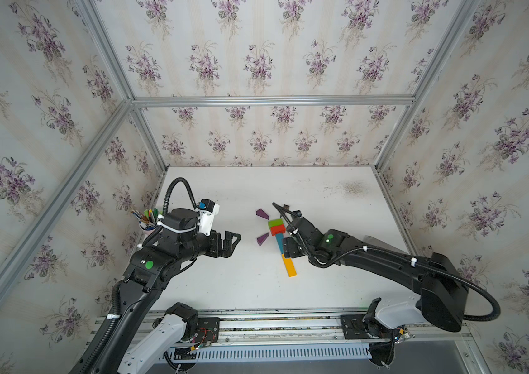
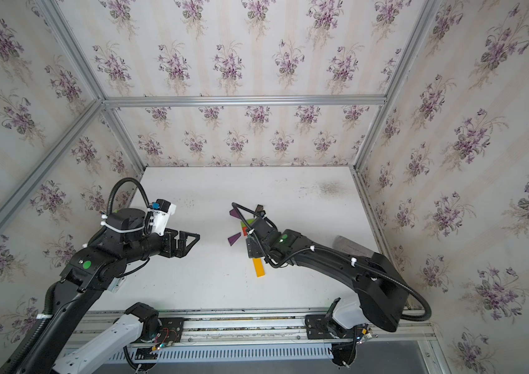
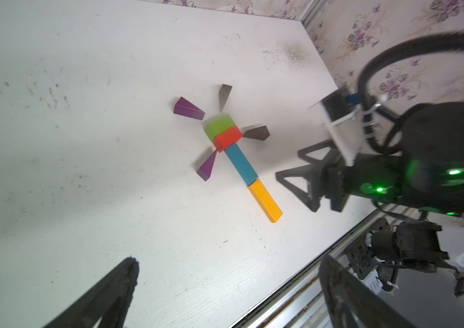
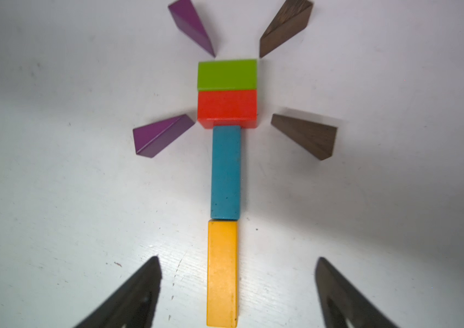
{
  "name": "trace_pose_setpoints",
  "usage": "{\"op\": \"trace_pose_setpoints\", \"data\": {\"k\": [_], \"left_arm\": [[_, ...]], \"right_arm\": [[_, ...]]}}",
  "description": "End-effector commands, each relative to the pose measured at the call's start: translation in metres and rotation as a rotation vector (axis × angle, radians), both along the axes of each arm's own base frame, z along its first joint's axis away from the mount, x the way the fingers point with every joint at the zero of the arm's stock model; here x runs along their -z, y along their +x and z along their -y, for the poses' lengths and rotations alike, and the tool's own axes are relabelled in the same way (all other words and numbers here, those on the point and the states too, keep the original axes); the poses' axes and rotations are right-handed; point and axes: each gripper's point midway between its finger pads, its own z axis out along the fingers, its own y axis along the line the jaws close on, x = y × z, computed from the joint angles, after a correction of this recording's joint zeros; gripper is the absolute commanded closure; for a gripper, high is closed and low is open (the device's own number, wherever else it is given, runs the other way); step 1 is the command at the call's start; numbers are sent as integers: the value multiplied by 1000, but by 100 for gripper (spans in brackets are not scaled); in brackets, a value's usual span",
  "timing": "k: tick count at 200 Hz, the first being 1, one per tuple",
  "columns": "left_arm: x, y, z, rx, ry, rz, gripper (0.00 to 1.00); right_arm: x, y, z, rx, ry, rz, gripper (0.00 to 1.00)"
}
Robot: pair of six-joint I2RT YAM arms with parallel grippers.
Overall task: Assemble a small pinwheel with building blocks
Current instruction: Reset both arms
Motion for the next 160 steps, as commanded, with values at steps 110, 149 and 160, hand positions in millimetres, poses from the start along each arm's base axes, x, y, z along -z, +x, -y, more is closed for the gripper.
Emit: {"op": "trace_pose_setpoints", "data": {"k": [110,149,160], "left_arm": [[116,128,-92,-470,434,304,1],[140,148,-98,-464,407,430,0],[141,154,-99,-461,415,433,0]], "right_arm": [[-30,122,182,254,1,552,0],[-20,130,216,344,-124,745,0],[-12,131,216,335,-104,759,0]]}}
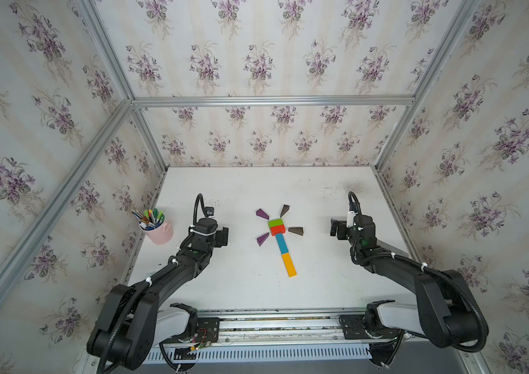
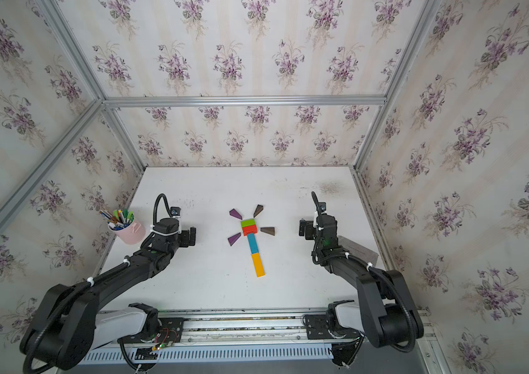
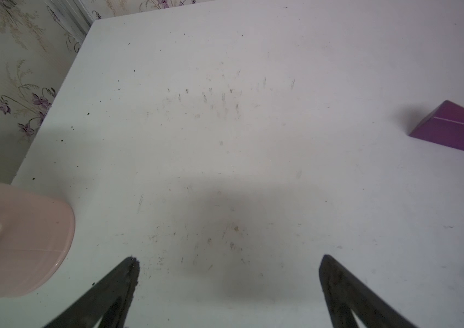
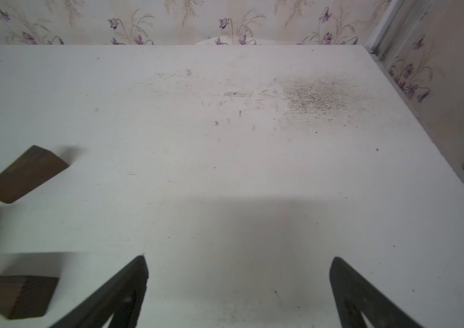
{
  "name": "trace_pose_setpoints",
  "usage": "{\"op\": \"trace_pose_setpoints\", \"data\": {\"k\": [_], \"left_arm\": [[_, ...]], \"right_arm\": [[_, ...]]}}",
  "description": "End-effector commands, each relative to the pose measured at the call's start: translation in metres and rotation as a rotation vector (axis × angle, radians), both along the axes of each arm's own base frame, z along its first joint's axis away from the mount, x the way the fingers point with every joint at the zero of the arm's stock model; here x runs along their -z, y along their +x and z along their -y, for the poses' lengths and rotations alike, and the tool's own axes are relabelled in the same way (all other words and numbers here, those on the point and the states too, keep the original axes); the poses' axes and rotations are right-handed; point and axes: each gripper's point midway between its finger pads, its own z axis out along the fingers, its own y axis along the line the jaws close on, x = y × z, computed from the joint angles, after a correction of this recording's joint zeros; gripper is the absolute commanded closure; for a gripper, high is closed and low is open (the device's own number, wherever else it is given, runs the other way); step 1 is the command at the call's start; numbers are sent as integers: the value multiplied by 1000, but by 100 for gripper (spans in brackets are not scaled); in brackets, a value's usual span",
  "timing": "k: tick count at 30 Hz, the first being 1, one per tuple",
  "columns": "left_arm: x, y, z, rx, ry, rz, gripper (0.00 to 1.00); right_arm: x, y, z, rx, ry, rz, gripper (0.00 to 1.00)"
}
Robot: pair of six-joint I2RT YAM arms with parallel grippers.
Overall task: Assemble a small pinwheel with building blocks
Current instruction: Reset both arms
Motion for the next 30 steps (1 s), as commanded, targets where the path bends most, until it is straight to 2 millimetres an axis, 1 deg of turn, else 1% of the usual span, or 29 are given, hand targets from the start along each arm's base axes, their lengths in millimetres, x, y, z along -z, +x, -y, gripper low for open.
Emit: {"op": "trace_pose_setpoints", "data": {"k": [1,2,3,4,5,6,8,10,11,12,13,14,15,16,18,20,22,27,30], "left_arm": [[-40,34,3,30,-15,221,0],[-39,36,10,79,-3,199,0],[-39,37,13,108,7,215,0],[-41,38,11,97,13,232,0],[-41,37,9,91,10,228,0],[-41,37,8,102,1,240,0],[-34,36,1,99,-34,295,1],[-19,37,-3,94,-65,312,0],[-16,40,-4,99,-72,319,0],[-16,44,-6,87,-70,312,0],[-14,48,-8,65,-69,271,0],[-10,50,-8,66,-69,210,0],[-9,55,-5,84,-64,201,0],[-10,54,-4,88,-63,223,1],[-10,49,-3,81,-46,224,0],[-11,51,-1,81,-30,231,0],[-12,48,-2,70,-26,231,0],[-10,54,-3,77,-42,211,0],[-10,51,-4,73,-42,216,0]], "right_arm": [[-43,23,9,24,-38,258,0],[-40,21,8,13,-46,271,0],[-39,18,9,10,-50,295,0],[-39,15,12,21,-47,322,0],[-37,13,18,48,-32,308,0],[-40,10,19,34,-9,330,0],[-42,-3,24,19,38,397,0],[-44,-9,27,7,60,441,0],[-38,-6,26,7,60,403,0],[-37,-1,25,3,60,380,0],[-31,8,22,-16,56,348,0],[-28,8,25,-11,68,333,0],[-27,10,32,28,75,322,0],[-29,10,33,39,74,333,0],[-28,9,33,38,72,330,0],[-29,9,33,37,73,335,0],[-28,9,33,38,74,329,0],[-29,9,33,38,73,332,0],[-29,9,33,38,73,332,0]]}}
